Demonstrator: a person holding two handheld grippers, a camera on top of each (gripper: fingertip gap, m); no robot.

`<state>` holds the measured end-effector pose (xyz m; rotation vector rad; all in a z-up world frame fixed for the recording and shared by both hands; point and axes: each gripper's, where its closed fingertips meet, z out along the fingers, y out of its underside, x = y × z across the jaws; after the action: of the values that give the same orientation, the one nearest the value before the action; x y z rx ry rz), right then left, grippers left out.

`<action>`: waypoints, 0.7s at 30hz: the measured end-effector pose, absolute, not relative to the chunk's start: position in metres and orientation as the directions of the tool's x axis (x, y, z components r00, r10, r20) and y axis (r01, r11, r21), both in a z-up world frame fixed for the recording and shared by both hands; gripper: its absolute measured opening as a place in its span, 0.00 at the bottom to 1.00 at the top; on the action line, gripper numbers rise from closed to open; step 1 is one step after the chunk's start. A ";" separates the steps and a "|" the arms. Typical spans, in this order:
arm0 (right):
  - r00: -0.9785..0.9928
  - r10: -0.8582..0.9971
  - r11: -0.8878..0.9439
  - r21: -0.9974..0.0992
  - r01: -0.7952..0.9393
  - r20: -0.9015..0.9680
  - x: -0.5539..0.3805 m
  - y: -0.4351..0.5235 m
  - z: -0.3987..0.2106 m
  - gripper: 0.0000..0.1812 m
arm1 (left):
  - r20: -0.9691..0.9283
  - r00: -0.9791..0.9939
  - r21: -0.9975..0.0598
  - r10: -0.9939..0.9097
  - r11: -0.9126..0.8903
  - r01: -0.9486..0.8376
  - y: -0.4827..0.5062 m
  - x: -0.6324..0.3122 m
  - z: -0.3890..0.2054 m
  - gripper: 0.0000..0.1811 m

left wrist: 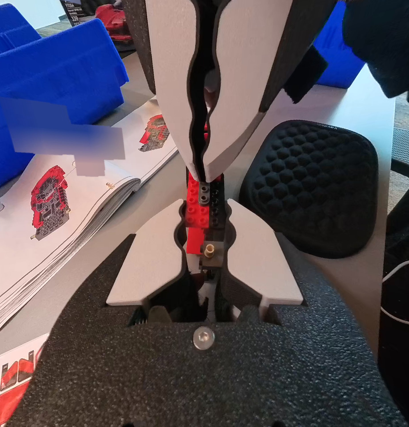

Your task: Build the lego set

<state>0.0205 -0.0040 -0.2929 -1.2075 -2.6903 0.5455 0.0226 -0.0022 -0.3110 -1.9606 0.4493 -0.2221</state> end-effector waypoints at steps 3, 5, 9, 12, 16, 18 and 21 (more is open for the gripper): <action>-0.663 0.748 0.609 -0.360 0.707 -0.035 0.019 -0.008 -0.295 0.00 | -0.045 0.912 -0.905 -0.407 -0.370 -0.210 -0.002 0.022 -0.312 0.16; -0.664 0.747 0.613 -0.344 0.711 -0.041 0.019 -0.008 -0.295 0.00 | -0.037 0.913 -0.904 -0.407 -0.376 -0.204 -0.003 0.022 -0.312 0.16; -0.658 0.751 0.608 -0.332 0.722 -0.054 0.019 -0.008 -0.295 0.00 | -0.034 0.913 -0.904 -0.408 -0.377 -0.202 -0.003 0.021 -0.312 0.16; -0.645 0.762 0.599 -0.316 0.736 -0.058 0.019 -0.008 -0.295 0.00 | -0.030 0.912 -0.904 -0.408 -0.379 -0.199 -0.003 0.021 -0.312 0.16; -0.684 0.729 0.646 -0.294 0.705 -0.039 0.019 -0.007 -0.295 0.00 | -0.028 0.911 -0.904 -0.411 -0.378 -0.198 -0.002 0.022 -0.312 0.16; -0.710 0.704 0.680 -0.281 0.677 -0.006 0.018 -0.006 -0.293 0.00 | -0.028 0.912 -0.906 -0.410 -0.375 -0.196 -0.002 0.022 -0.312 0.16; -0.714 0.700 0.667 -0.334 0.666 -0.025 0.012 -0.015 -0.287 0.00 | -0.018 0.914 -0.906 -0.405 -0.380 -0.186 -0.002 0.021 -0.312 0.16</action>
<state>0.0121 -0.0154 -0.2873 -1.1385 -2.7711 0.4918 0.0206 -0.0018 -0.3116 -1.9701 0.4289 -0.2487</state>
